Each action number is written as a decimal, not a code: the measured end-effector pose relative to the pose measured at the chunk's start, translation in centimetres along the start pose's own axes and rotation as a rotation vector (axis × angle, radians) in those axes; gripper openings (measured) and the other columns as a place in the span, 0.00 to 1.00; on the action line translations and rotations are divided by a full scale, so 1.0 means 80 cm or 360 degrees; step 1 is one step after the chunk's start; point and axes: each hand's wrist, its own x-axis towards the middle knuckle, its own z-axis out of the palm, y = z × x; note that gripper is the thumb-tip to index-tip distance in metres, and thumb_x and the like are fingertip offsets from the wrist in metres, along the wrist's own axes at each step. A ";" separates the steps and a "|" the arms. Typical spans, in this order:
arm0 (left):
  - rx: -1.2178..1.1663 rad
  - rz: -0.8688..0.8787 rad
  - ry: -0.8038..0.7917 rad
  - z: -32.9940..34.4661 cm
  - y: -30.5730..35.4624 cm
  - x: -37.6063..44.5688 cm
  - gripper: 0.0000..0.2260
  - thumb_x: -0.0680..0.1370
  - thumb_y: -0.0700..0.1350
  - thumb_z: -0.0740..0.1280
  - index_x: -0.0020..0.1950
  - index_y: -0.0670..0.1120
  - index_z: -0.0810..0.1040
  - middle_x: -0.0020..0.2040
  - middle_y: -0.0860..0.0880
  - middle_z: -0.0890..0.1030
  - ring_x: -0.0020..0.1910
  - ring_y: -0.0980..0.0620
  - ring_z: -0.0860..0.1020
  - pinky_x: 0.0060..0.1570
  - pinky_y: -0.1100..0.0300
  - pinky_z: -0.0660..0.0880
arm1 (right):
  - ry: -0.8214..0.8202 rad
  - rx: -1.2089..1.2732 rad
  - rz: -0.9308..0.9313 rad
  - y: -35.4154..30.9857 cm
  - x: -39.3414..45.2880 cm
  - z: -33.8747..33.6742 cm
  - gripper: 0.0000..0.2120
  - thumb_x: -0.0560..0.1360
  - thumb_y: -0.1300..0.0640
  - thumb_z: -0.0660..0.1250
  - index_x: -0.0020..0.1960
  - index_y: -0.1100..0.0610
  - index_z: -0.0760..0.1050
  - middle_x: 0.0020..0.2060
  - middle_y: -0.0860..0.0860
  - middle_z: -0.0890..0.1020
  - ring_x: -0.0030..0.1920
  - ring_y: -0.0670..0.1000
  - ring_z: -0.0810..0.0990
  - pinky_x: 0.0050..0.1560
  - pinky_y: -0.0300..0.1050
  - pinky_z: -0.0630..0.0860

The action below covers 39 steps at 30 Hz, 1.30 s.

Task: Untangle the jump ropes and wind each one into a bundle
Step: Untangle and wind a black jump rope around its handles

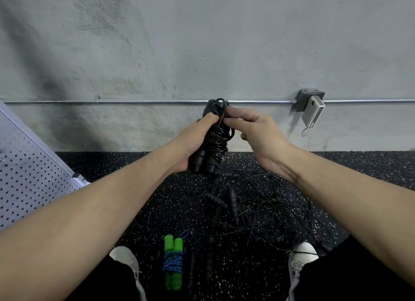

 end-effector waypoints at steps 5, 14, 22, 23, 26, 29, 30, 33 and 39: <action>0.0121 0.0039 0.0133 -0.001 -0.011 0.009 0.11 0.82 0.53 0.63 0.54 0.45 0.75 0.44 0.42 0.81 0.33 0.47 0.81 0.38 0.52 0.80 | 0.0106 -0.0151 -0.0026 0.000 -0.003 0.000 0.11 0.74 0.65 0.73 0.56 0.59 0.83 0.41 0.46 0.85 0.34 0.32 0.79 0.34 0.23 0.69; 0.0237 -0.0035 -0.0006 -0.016 -0.004 0.009 0.09 0.82 0.51 0.65 0.54 0.46 0.74 0.40 0.44 0.82 0.30 0.47 0.81 0.32 0.54 0.78 | -0.0172 -0.0557 -0.0234 -0.013 0.003 -0.020 0.12 0.77 0.63 0.70 0.52 0.47 0.75 0.42 0.50 0.83 0.41 0.47 0.80 0.42 0.41 0.77; 0.0433 -0.0066 0.0029 -0.023 -0.018 0.016 0.08 0.80 0.52 0.68 0.54 0.48 0.77 0.43 0.44 0.84 0.40 0.44 0.83 0.54 0.39 0.80 | -0.0242 -0.0855 -0.0403 0.002 0.017 -0.030 0.07 0.75 0.59 0.74 0.45 0.48 0.79 0.37 0.49 0.82 0.35 0.49 0.82 0.41 0.52 0.84; 0.0474 -0.0063 0.0027 -0.023 -0.018 0.017 0.07 0.80 0.51 0.68 0.53 0.48 0.78 0.42 0.45 0.84 0.40 0.44 0.83 0.53 0.40 0.81 | -0.0264 -0.0870 -0.0391 0.002 0.017 -0.030 0.07 0.75 0.59 0.75 0.44 0.48 0.79 0.36 0.49 0.82 0.34 0.48 0.82 0.40 0.51 0.83; 0.0554 -0.0106 -0.0012 -0.026 -0.018 0.017 0.06 0.80 0.50 0.68 0.53 0.48 0.78 0.42 0.45 0.85 0.39 0.46 0.83 0.49 0.44 0.82 | -0.0373 -0.1032 -0.0392 -0.003 0.020 -0.034 0.08 0.75 0.60 0.75 0.44 0.49 0.78 0.37 0.51 0.82 0.34 0.48 0.83 0.39 0.45 0.81; 0.0640 -0.0121 -0.0077 -0.025 -0.019 0.015 0.10 0.80 0.53 0.69 0.54 0.48 0.80 0.44 0.45 0.86 0.39 0.47 0.84 0.46 0.50 0.82 | -0.0521 -0.1167 -0.0354 -0.013 0.021 -0.041 0.09 0.75 0.63 0.74 0.44 0.50 0.78 0.37 0.52 0.81 0.33 0.48 0.82 0.35 0.35 0.77; 0.0714 -0.0102 -0.0085 -0.024 -0.020 0.016 0.12 0.79 0.55 0.70 0.55 0.48 0.80 0.45 0.46 0.86 0.40 0.49 0.84 0.46 0.52 0.82 | -0.0544 -0.1201 -0.0343 -0.015 0.022 -0.043 0.09 0.75 0.63 0.74 0.44 0.50 0.78 0.36 0.51 0.80 0.32 0.47 0.81 0.33 0.33 0.76; 0.0841 -0.0161 -0.0210 -0.022 -0.022 0.015 0.16 0.75 0.59 0.73 0.56 0.50 0.82 0.43 0.50 0.87 0.41 0.51 0.86 0.44 0.56 0.81 | -0.0592 -0.1444 -0.0480 -0.012 0.025 -0.049 0.08 0.72 0.62 0.76 0.42 0.51 0.80 0.30 0.45 0.76 0.30 0.45 0.76 0.32 0.37 0.72; 0.0832 -0.0347 -0.0319 -0.019 -0.030 0.019 0.21 0.73 0.58 0.76 0.59 0.46 0.80 0.43 0.48 0.86 0.40 0.49 0.84 0.43 0.54 0.82 | -0.0809 -0.1731 -0.0852 -0.008 0.023 -0.052 0.06 0.70 0.60 0.75 0.45 0.52 0.82 0.39 0.41 0.76 0.40 0.47 0.78 0.42 0.36 0.75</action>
